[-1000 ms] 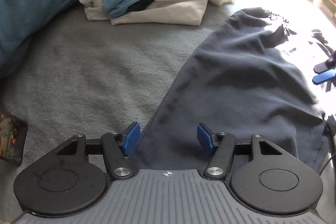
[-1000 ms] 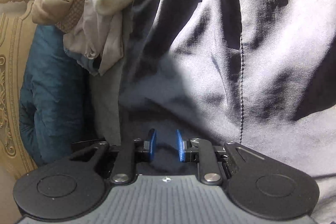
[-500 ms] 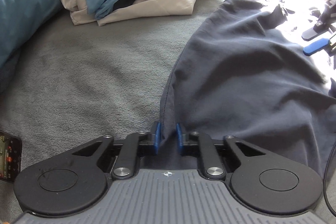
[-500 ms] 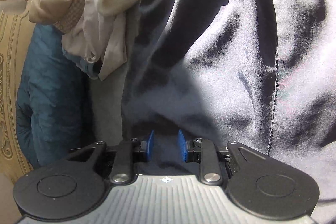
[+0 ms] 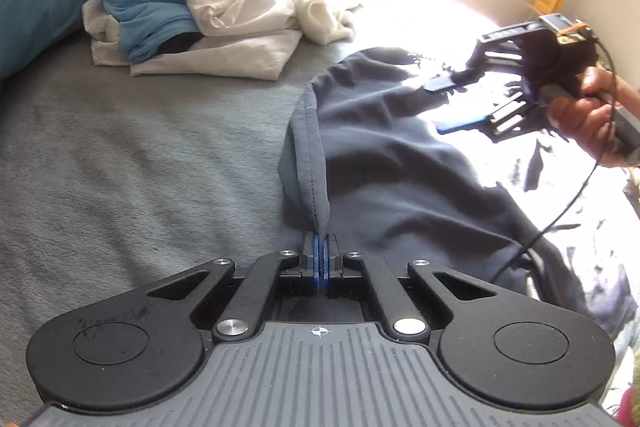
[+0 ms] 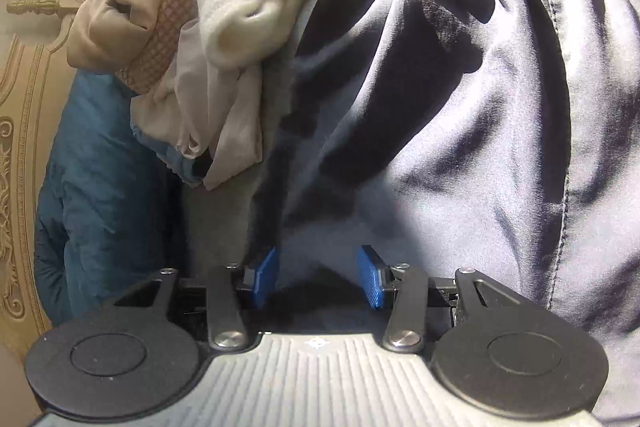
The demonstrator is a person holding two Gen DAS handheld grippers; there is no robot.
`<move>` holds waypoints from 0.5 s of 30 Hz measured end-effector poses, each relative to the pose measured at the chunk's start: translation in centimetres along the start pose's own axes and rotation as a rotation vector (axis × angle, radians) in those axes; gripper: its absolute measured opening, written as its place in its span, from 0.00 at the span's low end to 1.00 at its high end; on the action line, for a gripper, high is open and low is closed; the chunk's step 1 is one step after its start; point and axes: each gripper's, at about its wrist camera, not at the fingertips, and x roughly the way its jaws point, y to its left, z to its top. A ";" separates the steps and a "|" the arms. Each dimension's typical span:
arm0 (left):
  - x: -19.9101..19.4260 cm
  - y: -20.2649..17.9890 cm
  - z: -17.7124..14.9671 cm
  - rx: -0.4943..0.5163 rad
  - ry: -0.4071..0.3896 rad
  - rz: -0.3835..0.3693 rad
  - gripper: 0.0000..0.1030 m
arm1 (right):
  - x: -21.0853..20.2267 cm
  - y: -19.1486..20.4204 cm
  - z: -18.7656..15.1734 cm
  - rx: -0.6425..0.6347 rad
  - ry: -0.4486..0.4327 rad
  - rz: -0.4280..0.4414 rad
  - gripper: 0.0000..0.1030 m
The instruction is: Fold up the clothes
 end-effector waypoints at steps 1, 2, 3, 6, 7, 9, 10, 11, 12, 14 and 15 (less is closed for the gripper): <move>0.0 -0.3 -0.1 -0.008 0.000 -0.025 0.00 | 0.2 0.5 0.1 -0.015 -0.003 0.003 0.47; 0.0 -0.6 -0.1 -0.018 0.000 -0.052 0.00 | 0.3 1.0 0.2 -0.031 -0.006 0.006 0.47; -0.1 -0.9 -0.2 -0.028 0.001 -0.079 0.00 | 0.4 1.5 0.3 -0.048 -0.011 0.005 0.47; 0.0 -1.9 -0.4 -0.053 0.008 -0.174 0.00 | 0.8 2.9 0.5 -0.105 -0.020 -0.016 0.48; 0.1 -2.4 -0.4 -0.052 0.010 -0.199 0.00 | 1.0 3.2 0.5 -0.122 -0.021 -0.025 0.48; 0.3 -3.3 -0.5 -0.047 0.020 -0.251 0.00 | 1.4 3.5 0.4 -0.147 -0.014 -0.040 0.48; 0.4 -3.8 -0.5 -0.046 0.025 -0.278 0.00 | 1.6 3.5 0.4 -0.155 -0.007 -0.042 0.48; 0.6 -4.2 -0.6 -0.046 0.029 -0.307 0.00 | 1.8 3.5 0.3 -0.164 0.000 -0.044 0.48; 0.8 -4.6 -0.6 -0.046 0.033 -0.335 0.00 | 2.1 3.6 0.3 -0.172 0.008 -0.046 0.48; 1.1 -5.5 -0.6 -0.046 0.040 -0.386 0.00 | 2.3 3.5 0.2 -0.184 0.012 -0.059 0.48; 1.2 -5.9 -0.6 -0.046 0.044 -0.409 0.00 | 2.4 3.5 0.2 -0.186 0.013 -0.061 0.48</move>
